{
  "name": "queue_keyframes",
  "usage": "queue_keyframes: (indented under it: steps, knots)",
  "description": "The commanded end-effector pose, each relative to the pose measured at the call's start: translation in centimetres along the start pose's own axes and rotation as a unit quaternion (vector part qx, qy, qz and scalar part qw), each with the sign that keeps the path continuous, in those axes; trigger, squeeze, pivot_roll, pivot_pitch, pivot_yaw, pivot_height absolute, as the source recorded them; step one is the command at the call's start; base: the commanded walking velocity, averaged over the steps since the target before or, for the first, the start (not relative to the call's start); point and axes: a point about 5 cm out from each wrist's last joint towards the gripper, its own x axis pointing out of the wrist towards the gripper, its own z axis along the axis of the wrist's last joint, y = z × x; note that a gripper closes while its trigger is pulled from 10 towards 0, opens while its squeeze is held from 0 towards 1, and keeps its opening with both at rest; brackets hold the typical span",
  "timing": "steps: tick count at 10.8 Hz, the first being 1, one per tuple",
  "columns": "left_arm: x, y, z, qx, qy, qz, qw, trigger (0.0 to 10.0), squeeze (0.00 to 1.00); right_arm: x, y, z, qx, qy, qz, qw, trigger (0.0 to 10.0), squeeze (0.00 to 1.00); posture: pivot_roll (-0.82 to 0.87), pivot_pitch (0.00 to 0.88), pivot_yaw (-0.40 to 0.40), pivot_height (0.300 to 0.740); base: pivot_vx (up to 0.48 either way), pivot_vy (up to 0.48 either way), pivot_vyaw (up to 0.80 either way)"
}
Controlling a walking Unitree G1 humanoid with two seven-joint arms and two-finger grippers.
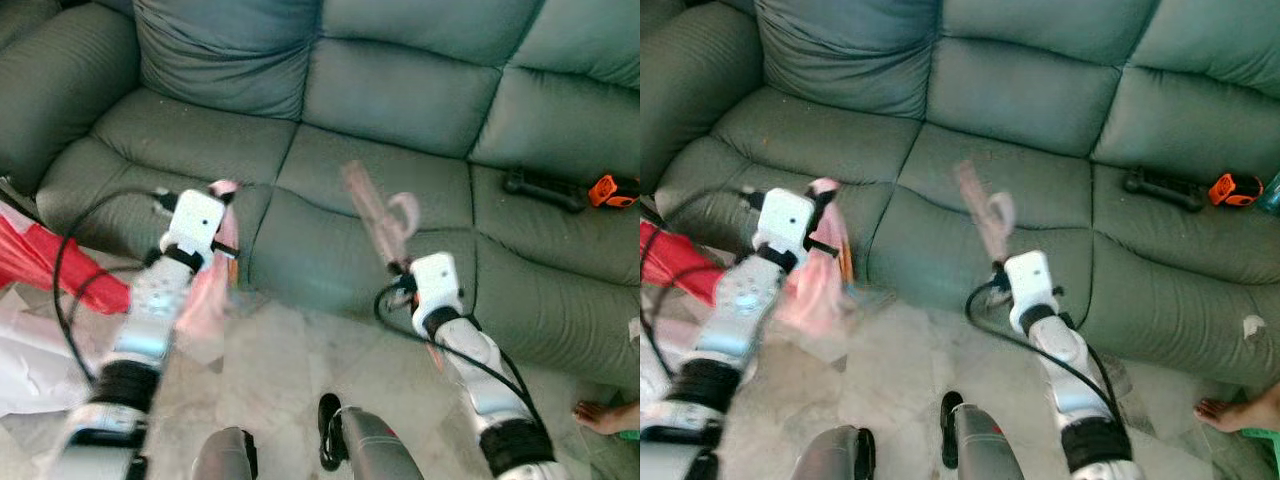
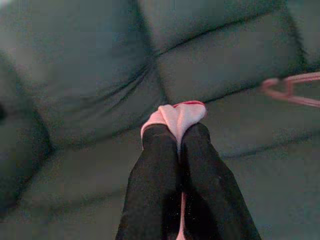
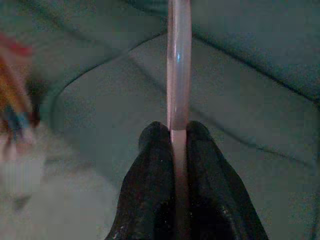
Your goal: Hang hanger
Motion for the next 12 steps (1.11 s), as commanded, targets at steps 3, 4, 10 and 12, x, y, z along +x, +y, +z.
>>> queue_keyframes:
  steps: [3, 4, 10, 12]
  knots:
    - [0.8, 2.0, 1.2, 0.202, -0.039, -0.124, 0.971, 10.0, 0.00, -1.3, -0.8, 0.1, -0.092, 0.033, 0.151, 0.984, 10.0, 0.00, -0.02, 0.238, -0.055, 0.740, 0.000, 0.000, 0.00]
    - [1.2, 2.7, 1.2, 0.264, -0.028, -0.137, 0.954, 10.0, 0.00, -1.4, -1.1, 0.1, -0.098, 0.036, 0.157, 0.982, 10.0, 0.00, -0.03, 0.233, -0.055, 0.740, 0.000, 0.000, 0.00]
    - [0.9, 1.9, -1.0, -0.105, 0.028, 0.090, 0.990, 10.0, 0.00, -1.5, 1.3, 1.3, 0.004, -0.047, 0.043, 0.998, 10.0, 0.00, -0.03, 0.226, -0.049, 0.740, 0.000, 0.000, 0.00]
    - [-0.2, -3.2, -0.8, -0.122, 0.012, 0.004, 0.992, 10.0, 0.00, -1.3, 1.9, 1.3, 0.002, -0.051, 0.036, 0.998, 10.0, 0.00, -0.03, 0.224, -0.052, 0.740, 0.000, 0.000, 0.00]
